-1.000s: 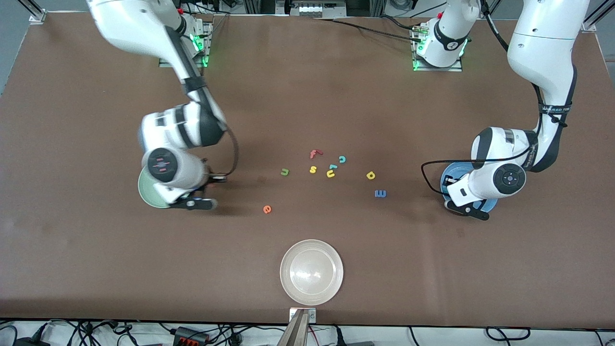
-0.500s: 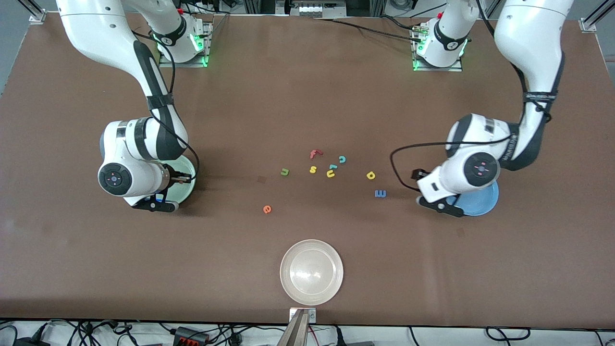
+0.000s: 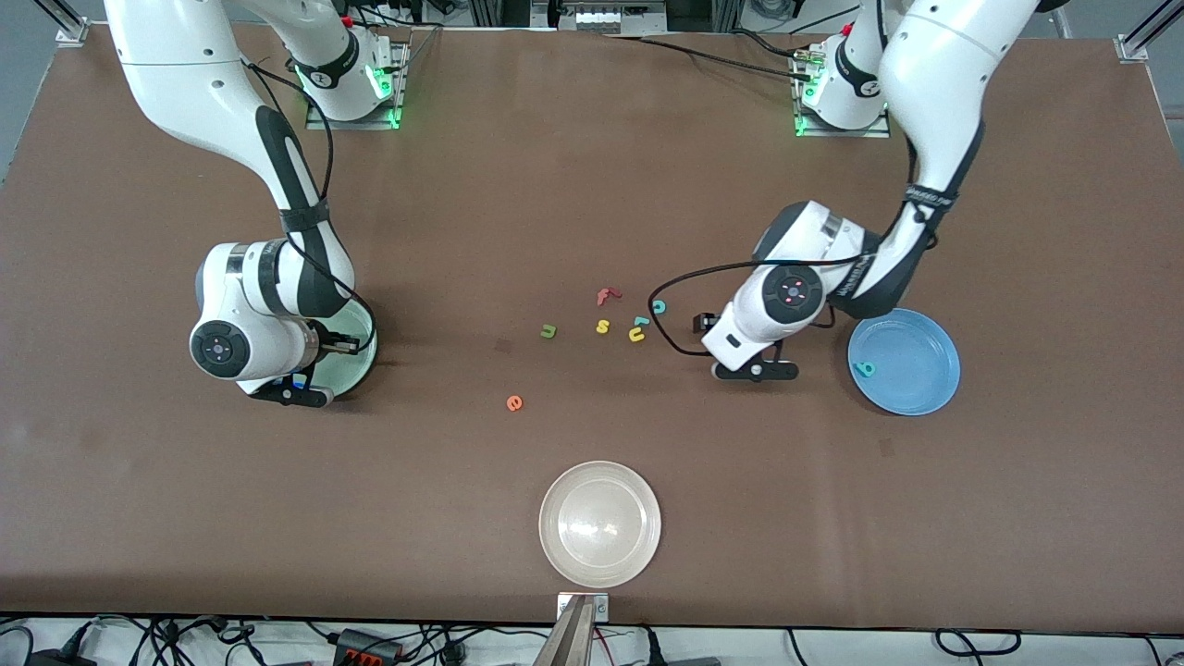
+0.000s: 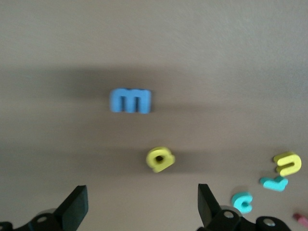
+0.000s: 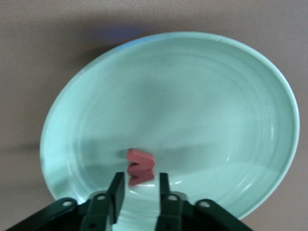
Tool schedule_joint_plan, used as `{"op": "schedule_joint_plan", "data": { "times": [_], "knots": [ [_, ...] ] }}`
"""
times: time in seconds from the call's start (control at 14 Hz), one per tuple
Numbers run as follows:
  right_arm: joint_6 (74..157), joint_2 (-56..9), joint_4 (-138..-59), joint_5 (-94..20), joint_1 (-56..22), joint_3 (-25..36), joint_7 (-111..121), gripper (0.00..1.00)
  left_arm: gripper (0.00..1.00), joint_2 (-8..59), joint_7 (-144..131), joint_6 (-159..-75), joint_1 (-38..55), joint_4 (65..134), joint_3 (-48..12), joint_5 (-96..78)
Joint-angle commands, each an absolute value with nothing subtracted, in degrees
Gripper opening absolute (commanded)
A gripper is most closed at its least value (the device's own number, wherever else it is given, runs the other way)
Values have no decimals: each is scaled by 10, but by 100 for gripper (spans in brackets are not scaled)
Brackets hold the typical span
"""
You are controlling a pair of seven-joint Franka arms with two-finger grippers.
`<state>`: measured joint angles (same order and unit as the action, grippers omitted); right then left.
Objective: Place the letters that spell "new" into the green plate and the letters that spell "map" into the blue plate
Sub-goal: 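Release the pink m on the green plate while the left gripper returns, then grasp the orange e with the right gripper while the left gripper moves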
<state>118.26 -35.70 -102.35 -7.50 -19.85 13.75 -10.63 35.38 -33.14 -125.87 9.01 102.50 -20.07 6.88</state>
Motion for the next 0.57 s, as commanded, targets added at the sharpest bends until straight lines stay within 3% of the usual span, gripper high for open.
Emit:
{"op": "schedule_joint_plan", "data": {
  "times": [0.0,0.14,0.5],
  "knots": [
    [1182,-338,-1009,-79,-199,133,-109,100,91,368,-352,-1300,99,1035,-203,81],
    [1179,-335,-964,-78,-205,128,-109,100,76,376,-352,-1306,104,1031,-203,82],
    [1185,-380,-859,-84,-269,119,-122,98,69,390,-349,-1332,100,1035,-197,83]
  ]
}}
